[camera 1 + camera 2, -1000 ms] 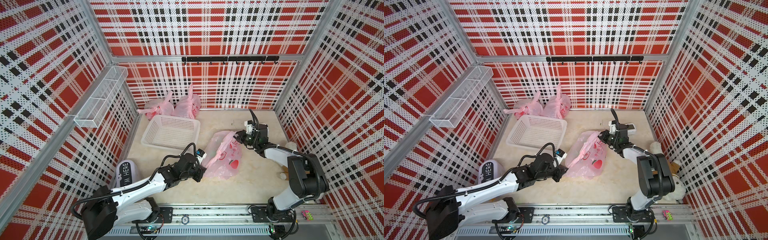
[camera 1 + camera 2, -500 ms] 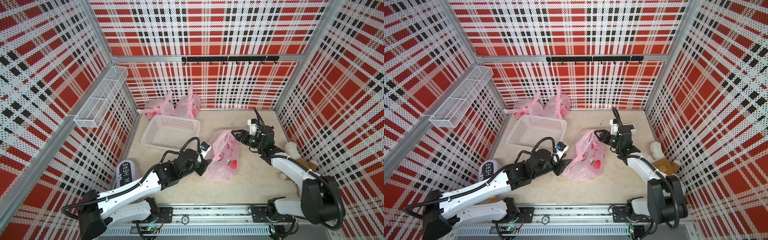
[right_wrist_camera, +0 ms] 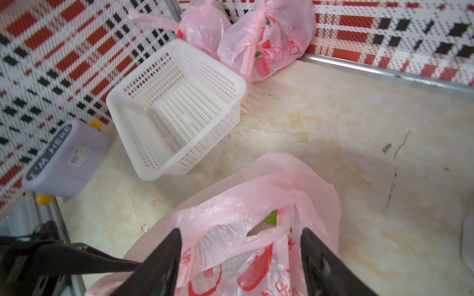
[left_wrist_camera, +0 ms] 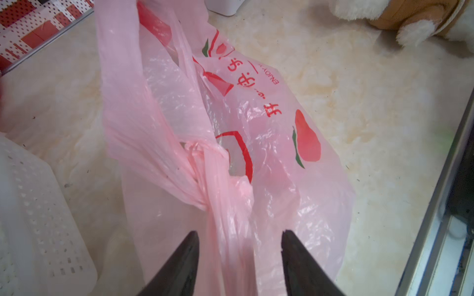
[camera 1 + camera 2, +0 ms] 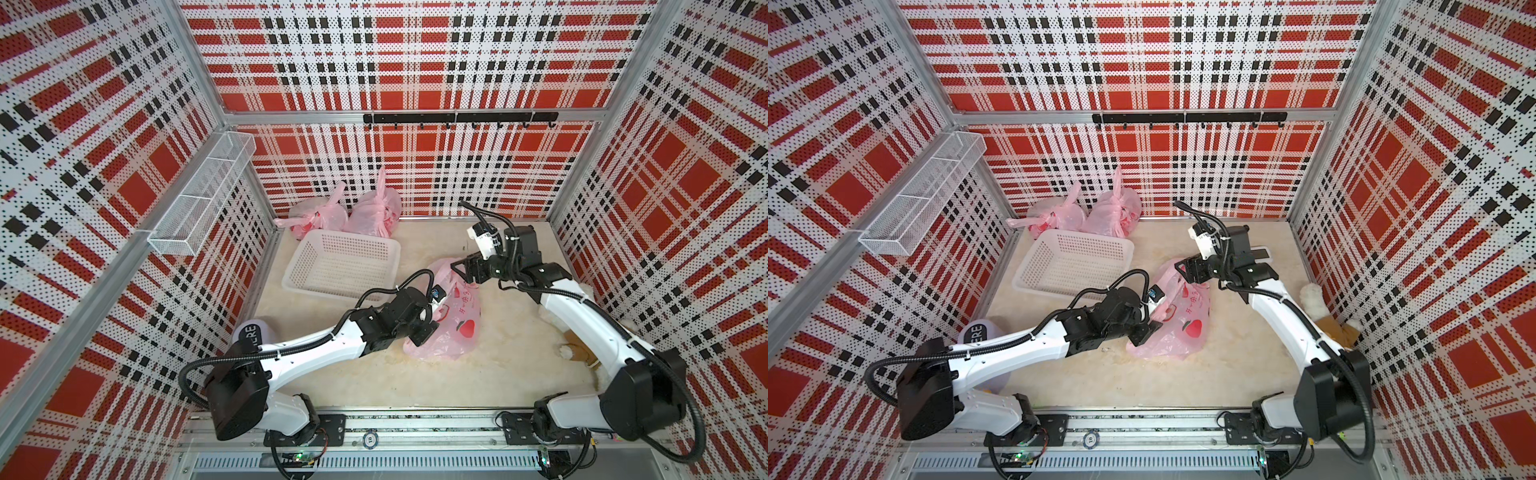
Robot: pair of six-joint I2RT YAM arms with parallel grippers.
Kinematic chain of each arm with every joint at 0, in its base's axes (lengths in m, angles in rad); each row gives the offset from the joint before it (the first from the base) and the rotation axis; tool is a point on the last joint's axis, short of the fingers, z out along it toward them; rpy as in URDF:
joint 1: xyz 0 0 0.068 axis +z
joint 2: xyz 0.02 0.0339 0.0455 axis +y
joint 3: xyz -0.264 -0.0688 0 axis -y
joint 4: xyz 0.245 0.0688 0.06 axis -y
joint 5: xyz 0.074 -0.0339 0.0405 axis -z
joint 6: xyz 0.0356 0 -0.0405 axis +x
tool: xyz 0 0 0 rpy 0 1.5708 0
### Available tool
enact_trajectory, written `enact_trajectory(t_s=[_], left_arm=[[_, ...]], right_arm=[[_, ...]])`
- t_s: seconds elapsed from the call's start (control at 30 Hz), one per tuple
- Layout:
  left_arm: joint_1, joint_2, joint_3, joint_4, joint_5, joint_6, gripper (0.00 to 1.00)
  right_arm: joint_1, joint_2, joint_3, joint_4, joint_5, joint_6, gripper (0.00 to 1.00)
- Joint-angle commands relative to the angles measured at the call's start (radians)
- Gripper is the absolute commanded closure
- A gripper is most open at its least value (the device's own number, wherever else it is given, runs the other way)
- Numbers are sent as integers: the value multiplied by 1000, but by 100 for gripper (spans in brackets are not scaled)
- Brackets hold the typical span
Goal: Untie the knot of a plastic bag & take out the apple
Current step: Untie the plastic bag at the center of the board.
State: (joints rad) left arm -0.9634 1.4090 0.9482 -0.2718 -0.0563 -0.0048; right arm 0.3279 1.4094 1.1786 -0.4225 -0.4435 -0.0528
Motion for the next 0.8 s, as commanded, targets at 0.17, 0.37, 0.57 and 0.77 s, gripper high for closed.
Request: enact_trajectory(t_s=[0.17,0.37,0.57,0.77], left_arm=[[18,-6,-63,50,40,-18,66],[25,-49,-86,62,42,-6,99],[18,-125,-98,59,44,5,100],[2,-234,-142,54,33,-3,100]], right_arm=[[53,225,138,-143,45,-275,23],[113,331,219,-170,133,-327,28],[153,393,272,-160,317,-317,68],[153,390,287,-110,340,-266,100]])
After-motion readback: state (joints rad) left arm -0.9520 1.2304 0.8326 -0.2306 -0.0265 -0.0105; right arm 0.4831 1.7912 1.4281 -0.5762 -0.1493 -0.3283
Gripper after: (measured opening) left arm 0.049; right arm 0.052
